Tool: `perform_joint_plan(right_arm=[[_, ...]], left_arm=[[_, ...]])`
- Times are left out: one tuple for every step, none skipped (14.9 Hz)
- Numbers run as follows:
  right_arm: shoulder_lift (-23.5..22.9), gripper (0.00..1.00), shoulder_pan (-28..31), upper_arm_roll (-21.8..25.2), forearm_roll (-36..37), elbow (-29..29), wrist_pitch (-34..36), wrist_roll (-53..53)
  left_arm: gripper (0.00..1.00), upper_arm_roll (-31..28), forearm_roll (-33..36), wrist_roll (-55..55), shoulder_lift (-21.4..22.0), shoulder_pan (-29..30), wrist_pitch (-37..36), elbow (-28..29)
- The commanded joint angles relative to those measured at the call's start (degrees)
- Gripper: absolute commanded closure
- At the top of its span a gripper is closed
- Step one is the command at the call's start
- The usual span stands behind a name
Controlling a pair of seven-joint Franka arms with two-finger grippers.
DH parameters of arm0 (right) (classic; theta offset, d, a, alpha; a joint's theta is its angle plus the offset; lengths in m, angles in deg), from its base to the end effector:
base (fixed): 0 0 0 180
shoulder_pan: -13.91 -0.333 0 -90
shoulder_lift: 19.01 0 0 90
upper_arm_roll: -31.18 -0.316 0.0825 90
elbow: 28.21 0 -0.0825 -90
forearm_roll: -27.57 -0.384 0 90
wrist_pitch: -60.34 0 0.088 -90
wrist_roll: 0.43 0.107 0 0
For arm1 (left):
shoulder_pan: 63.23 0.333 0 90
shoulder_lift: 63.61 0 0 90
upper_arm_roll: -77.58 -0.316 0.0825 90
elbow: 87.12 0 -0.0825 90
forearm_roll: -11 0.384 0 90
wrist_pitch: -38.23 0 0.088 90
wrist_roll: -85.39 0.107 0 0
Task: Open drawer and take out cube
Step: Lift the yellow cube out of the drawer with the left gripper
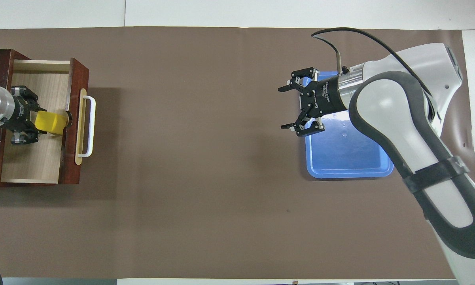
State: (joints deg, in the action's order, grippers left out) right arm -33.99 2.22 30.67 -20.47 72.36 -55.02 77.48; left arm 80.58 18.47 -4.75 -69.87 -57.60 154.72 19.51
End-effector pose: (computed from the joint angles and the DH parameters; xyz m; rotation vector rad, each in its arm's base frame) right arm 0.6159 0.1776 0.4362 -1.8208 1.7407 0.7101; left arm 0.5960 0.0357 0.4640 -2.1967 -2.1842 -0.1916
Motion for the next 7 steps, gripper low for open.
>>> perform_joint_plan(right_arm=[[1.4, 0.0, 0.2, 0.0, -1.0, 1.7, 0.0, -2.0], [1.4, 0.0, 0.4, 0.0, -1.0, 1.7, 0.1, -1.9], [1.4, 0.0, 0.6, 0.0, -1.0, 1.6, 0.7, -2.0], [1.4, 0.0, 0.8, 0.0, -1.0, 1.5, 1.0, -2.1], [1.4, 0.0, 1.0, 0.0, -0.9, 1.5, 1.1, -2.1], [1.4, 0.0, 1.0, 0.0, -0.9, 1.5, 1.3, -2.1], [1.4, 0.0, 1.0, 0.0, -0.7, 1.5, 1.4, -2.2]], left_arm=[[1.0, 0.3, -0.7, 0.8, -0.9, -0.4, -8.3, -8.4], [1.0, 0.3, -0.8, 0.9, -0.9, -1.5, -10.6, -11.1], [1.0, 0.3, -1.0, 0.8, -1.1, -2.5, -13.2, -13.7], [1.0, 0.3, -1.3, 0.7, -1.6, -3.6, -16.1, -16.2], [1.0, 0.2, -3.1, 0.2, -2.3, -5.4, -18.2, -18.4], [1.0, 0.1, -4.2, -0.2, -2.5, -7.4, -19.6, -19.6], [1.0, 0.1, -4.2, -1.4, -2.7, -9.8, -20.7, -20.0]])
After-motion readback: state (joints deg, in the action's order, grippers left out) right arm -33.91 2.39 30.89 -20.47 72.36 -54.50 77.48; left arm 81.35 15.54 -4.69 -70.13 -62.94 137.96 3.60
